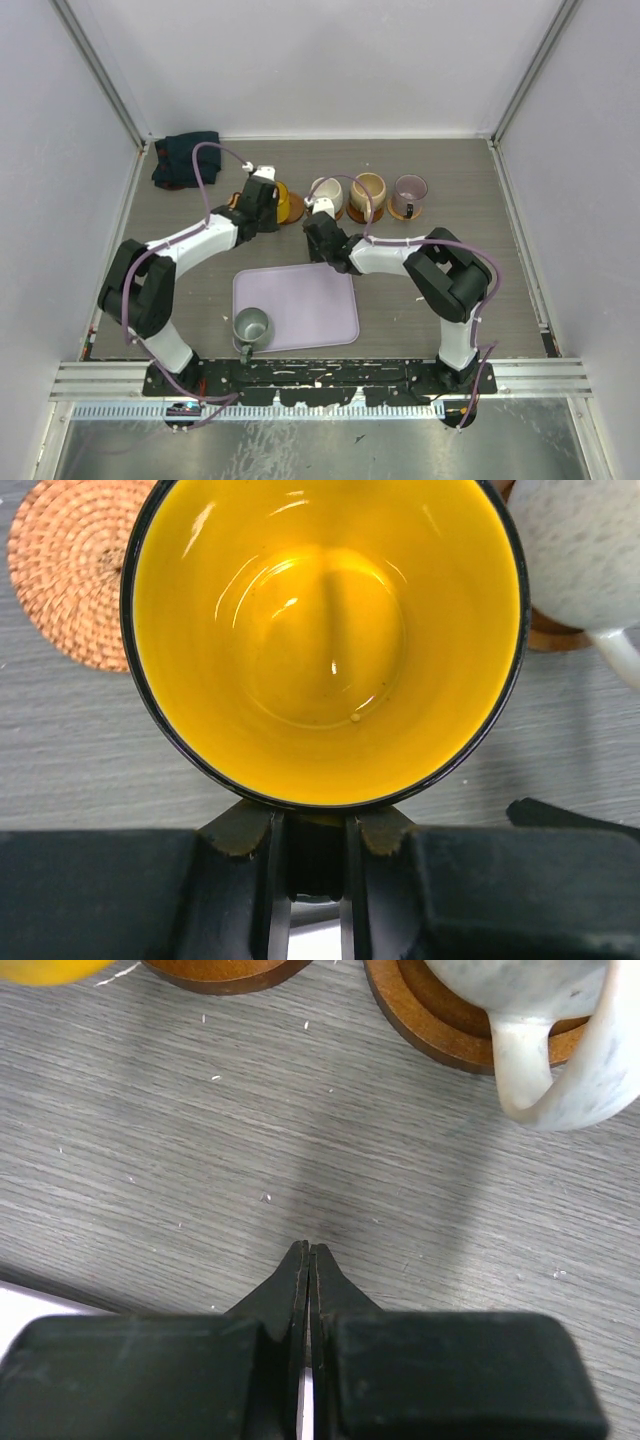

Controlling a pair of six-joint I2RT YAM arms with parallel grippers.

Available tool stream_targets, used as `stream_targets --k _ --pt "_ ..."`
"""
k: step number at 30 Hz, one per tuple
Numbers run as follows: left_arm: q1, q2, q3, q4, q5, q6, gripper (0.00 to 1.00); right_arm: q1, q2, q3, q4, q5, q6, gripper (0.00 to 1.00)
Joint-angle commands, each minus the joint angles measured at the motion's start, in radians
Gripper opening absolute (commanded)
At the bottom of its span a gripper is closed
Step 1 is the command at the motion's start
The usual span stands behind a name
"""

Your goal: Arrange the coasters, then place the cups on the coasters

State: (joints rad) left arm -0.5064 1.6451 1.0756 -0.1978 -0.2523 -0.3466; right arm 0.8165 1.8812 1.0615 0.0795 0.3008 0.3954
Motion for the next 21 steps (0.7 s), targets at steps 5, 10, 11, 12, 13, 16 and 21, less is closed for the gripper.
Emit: stream_targets --k 5,10,11,12,13,16,21 --pt "0.011 0.064 0.135 0.114 0.046 0.009 0.0 0.031 -0.019 -0.016 0.023 0.004 0.011 0.01" --pt "0.012 0.113 0.179 0.111 0.059 0.009 0.0 0.073 -0.03 -0.041 -0.006 0.05 0.027 0.01" --pt "0.012 0.122 0.189 0.108 0.06 0.01 0.0 0.079 -0.029 -0.042 -0.01 0.055 0.03 0.01" --pt "0.015 0.131 0.196 0.105 0.062 0.01 0.0 0.084 -0.027 -0.047 -0.015 0.059 0.036 0.01" --pt "0.015 0.14 0.204 0.101 0.063 0.012 0.0 0.087 -0.026 -0.05 -0.018 0.062 0.041 0.01" --pt "0.019 0.159 0.22 0.094 0.066 0.014 0.0 0.093 -0.029 -0.061 -0.023 0.06 0.059 0.01" --pt "0.023 0.18 0.23 0.092 0.066 0.014 0.0 0.099 -0.049 -0.078 -0.038 0.072 0.083 0.01"
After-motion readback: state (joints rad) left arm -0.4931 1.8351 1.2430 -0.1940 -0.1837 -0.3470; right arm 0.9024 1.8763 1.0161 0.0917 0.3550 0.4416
